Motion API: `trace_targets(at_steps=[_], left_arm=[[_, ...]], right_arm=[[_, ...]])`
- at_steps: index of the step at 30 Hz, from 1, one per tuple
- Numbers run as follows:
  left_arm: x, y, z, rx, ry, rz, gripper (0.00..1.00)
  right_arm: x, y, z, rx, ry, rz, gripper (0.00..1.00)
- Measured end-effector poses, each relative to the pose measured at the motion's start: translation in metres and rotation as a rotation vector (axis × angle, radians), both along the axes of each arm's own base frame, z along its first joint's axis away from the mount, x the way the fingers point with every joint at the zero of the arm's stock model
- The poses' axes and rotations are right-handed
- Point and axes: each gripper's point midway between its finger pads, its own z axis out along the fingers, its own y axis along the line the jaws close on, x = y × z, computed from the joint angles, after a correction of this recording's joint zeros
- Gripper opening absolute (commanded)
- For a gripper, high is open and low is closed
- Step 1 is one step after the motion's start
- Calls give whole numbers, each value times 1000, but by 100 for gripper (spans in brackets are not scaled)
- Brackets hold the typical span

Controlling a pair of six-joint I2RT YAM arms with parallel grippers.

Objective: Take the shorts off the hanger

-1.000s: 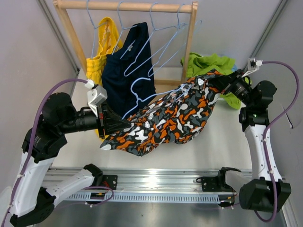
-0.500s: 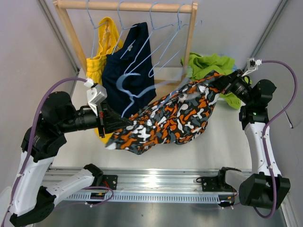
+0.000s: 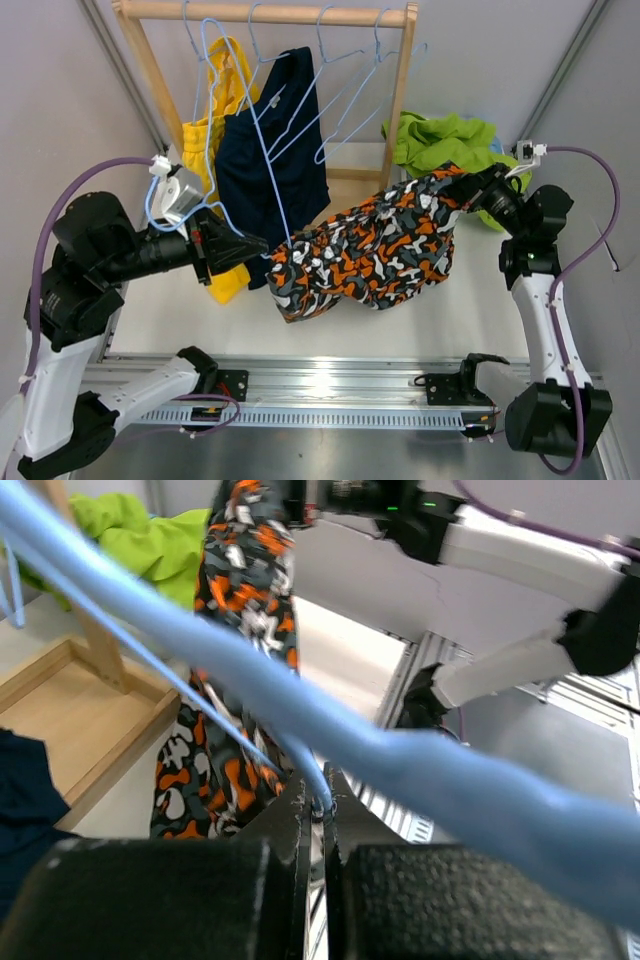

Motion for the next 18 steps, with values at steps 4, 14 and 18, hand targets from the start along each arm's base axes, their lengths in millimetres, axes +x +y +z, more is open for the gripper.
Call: trace_targets(at_steps=[4,14,18], left_arm=[[22,-3,-8,27,30,70,0],[108,22,-105,356,253,469,0],[91,48,-127,436,291,532,0]], right_arm=[[-40,41,23,-60,-118,109,0],[-94,52,109,-205,-318,57,0],[-87,30,176,-233,-416,-91,0]])
